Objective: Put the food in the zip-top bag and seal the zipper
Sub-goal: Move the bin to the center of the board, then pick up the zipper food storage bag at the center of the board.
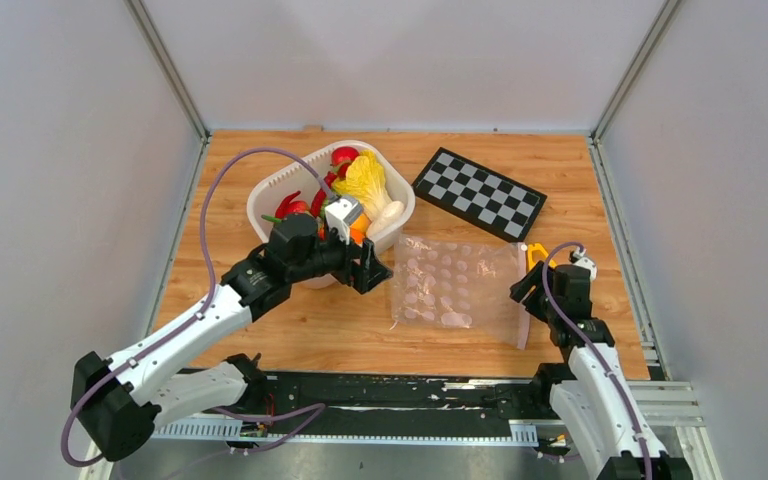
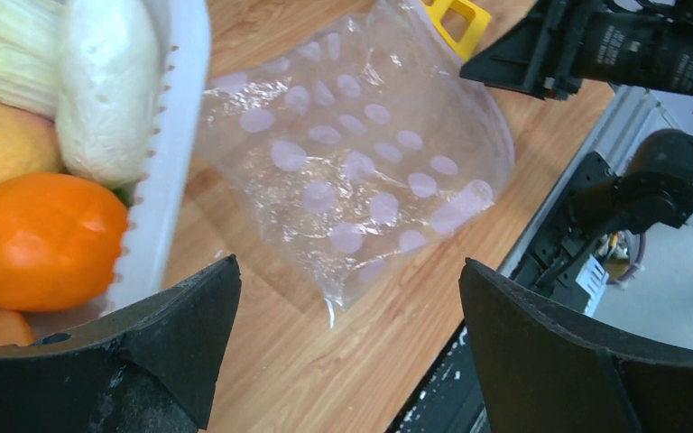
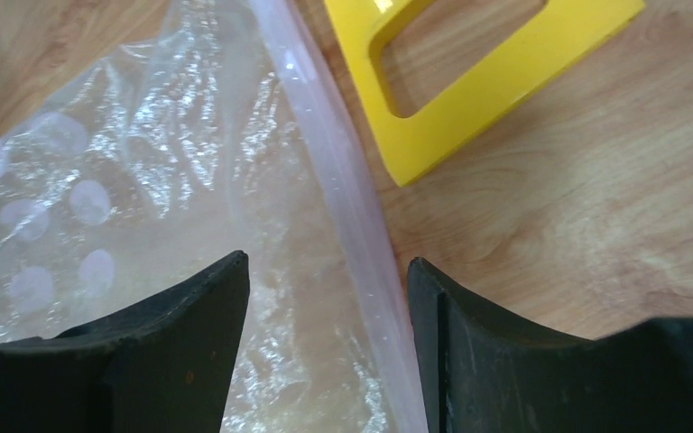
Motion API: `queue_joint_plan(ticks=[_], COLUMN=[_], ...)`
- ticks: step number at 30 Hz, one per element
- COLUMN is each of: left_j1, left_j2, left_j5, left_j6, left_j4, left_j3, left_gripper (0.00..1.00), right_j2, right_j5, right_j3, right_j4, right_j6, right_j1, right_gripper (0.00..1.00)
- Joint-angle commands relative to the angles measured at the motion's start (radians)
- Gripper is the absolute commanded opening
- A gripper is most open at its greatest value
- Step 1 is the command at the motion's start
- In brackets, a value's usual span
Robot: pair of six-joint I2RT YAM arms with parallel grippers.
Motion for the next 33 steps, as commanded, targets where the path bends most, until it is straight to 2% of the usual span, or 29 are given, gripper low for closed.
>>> queue_joint_plan(ticks=[1, 3, 8, 14, 19, 23, 27, 33], left_j1=[-0.079, -0.117, -0.180, -0.203, -0.216, -0.221, -0.225, -0.238], left_j2=[-0.002, 0.003, -0.006, -0.033, -0.077, -0.104, -0.118, -0.131], left_j5=[-0.039, -0.057, -0.072, -0.059, -0.046, -0.025, -0.022, -0.021], left_j6=[0.007, 0.008, 0.003, 0.008, -0.001, -0.007, -0.006, -0.015], left_j4=[-0.038, -0.044, -0.045, -0.045, -0.027, -0.025, -0.024, -0.027], left_j3=[0.066, 0.070, 0.035, -0.004, -0.055, -0.068, -0.069, -0.089], left_gripper=[0.97, 0.97, 0.97, 0.97, 0.98, 0.98, 0.98, 0.98], right_j2=[0.061, 0.098, 0.141, 0.084, 0.044, 0.042, 0.033, -0.037], right_j5=[0.098, 0.097, -0.062, -0.136, -0.188, -0.230, -0.191, -0.246], right_j3=[0.027, 0.025, 0.007, -0.087, -0.133, -0.098, -0.107, -0.136], right_j4=[0.059, 0.093, 0.197, 0.306, 0.347, 0.300, 0.259, 0.232], right_j6=[0.023, 0.017, -0.010, 0.069, 0.079, 0.079, 0.094, 0.128], right_j1=[-0.001, -0.038, -0.051, -0.055, -0.057, -0.058, -0.061, -0.065], right_gripper=[0.66, 0.66, 0.60, 0.50, 0.47, 0.49, 0.56, 0.51])
